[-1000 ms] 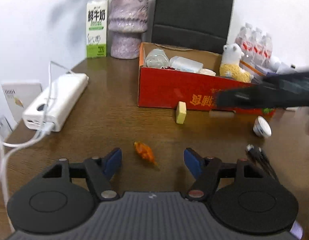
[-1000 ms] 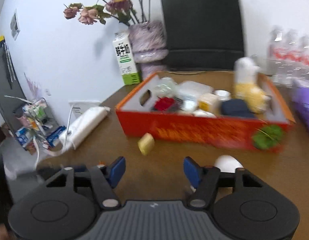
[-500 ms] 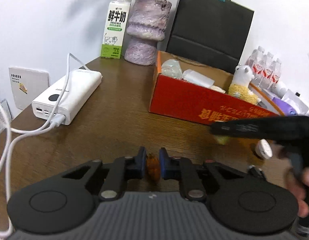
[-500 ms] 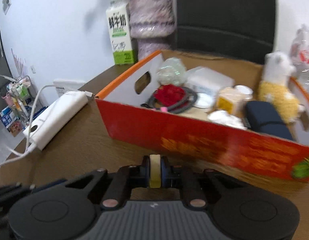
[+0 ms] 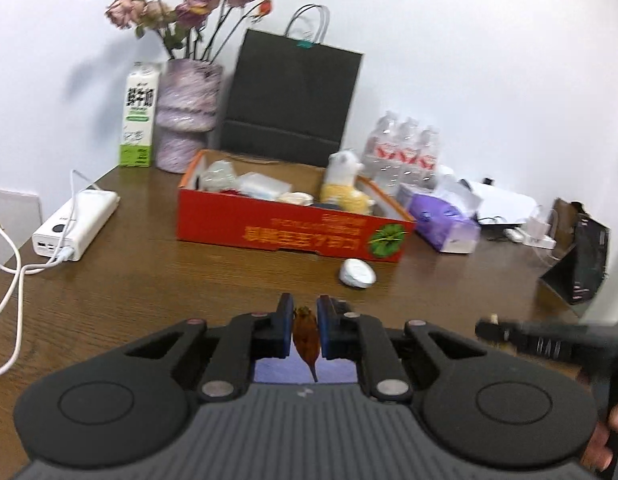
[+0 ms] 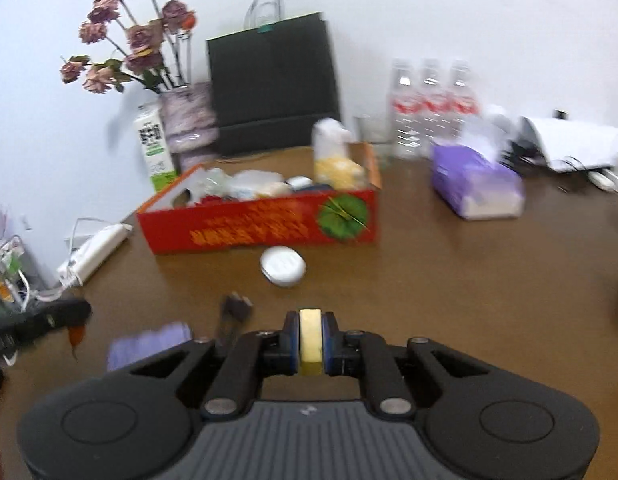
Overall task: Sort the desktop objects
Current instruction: 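Carry the orange toy and yellow block into the cardboard box and release both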
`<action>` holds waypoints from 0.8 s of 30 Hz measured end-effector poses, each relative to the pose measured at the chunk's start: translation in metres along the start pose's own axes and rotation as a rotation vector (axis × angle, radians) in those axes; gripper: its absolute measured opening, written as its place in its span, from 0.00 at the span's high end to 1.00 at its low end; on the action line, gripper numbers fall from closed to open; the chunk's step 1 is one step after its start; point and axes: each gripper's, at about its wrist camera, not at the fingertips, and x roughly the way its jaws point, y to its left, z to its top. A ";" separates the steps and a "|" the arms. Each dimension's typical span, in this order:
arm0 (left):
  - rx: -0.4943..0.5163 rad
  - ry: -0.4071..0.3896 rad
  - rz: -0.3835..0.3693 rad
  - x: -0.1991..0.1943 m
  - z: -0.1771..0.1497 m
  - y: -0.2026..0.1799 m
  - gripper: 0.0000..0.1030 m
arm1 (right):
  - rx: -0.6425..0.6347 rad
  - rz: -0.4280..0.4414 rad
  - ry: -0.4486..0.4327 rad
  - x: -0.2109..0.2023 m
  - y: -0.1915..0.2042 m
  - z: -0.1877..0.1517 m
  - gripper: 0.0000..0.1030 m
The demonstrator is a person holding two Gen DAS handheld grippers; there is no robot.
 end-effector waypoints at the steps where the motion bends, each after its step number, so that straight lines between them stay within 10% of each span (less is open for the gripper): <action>1: 0.008 -0.002 -0.002 -0.003 0.000 -0.003 0.87 | -0.002 -0.015 0.000 -0.007 -0.003 -0.009 0.90; 15: 0.013 0.002 -0.023 -0.015 0.002 -0.020 0.87 | 0.032 -0.033 -0.084 -0.051 -0.015 -0.038 0.90; 24: 0.158 -0.074 -0.020 0.055 0.099 -0.021 0.87 | -0.005 -0.003 -0.175 -0.023 -0.017 0.044 0.90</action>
